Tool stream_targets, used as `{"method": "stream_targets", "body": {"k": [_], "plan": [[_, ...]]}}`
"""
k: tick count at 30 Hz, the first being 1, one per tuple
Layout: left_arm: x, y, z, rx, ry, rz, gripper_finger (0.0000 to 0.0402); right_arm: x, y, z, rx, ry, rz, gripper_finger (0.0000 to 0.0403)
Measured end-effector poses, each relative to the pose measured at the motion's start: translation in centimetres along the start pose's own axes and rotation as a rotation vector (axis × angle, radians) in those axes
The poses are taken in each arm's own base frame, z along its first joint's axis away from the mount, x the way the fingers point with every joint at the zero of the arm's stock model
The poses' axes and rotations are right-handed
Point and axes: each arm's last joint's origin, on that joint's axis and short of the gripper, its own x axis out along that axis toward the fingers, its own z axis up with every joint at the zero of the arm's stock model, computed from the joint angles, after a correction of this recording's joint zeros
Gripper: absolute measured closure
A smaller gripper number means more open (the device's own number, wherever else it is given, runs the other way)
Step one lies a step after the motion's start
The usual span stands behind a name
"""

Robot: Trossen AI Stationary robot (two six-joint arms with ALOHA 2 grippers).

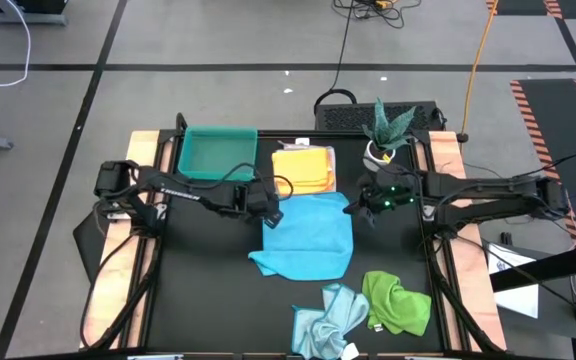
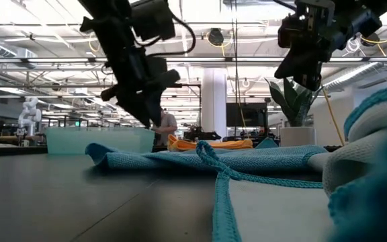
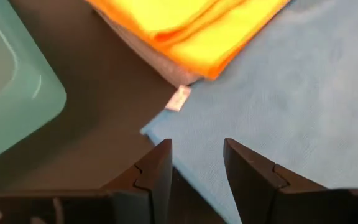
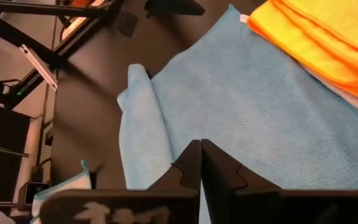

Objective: Fold microfiber towels
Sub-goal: Fold the blue microfiber towel

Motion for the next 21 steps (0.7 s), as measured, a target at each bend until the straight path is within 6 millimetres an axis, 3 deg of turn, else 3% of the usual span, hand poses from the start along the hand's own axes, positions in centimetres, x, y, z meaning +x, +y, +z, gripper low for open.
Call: {"method": "stream_targets", "body": {"k": [8, 11, 16, 21], "plan": [[0.9, 0.3, -1.0, 0.027, 0.032, 0.021, 0.0262, -0.1, 0.4, 0.6, -0.012, -0.066, 0.037, 0.0403], [1.9, 0.1, -1.4, 0.046, 0.060, 0.024, 0.0297, -0.1, 0.5, 0.9, -0.019, -0.103, 0.033, 0.0403], [3.8, -0.8, -2.1, 0.106, 0.117, -0.055, 0.0387, -0.1, 0.5, 0.9, -0.006, -0.116, 0.015, 0.0403], [4.3, -0.4, -2.5, 0.130, 0.154, 0.011, 0.0395, -0.1, 0.5, 0.9, 0.016, -0.117, 0.014, 0.0403]]}}
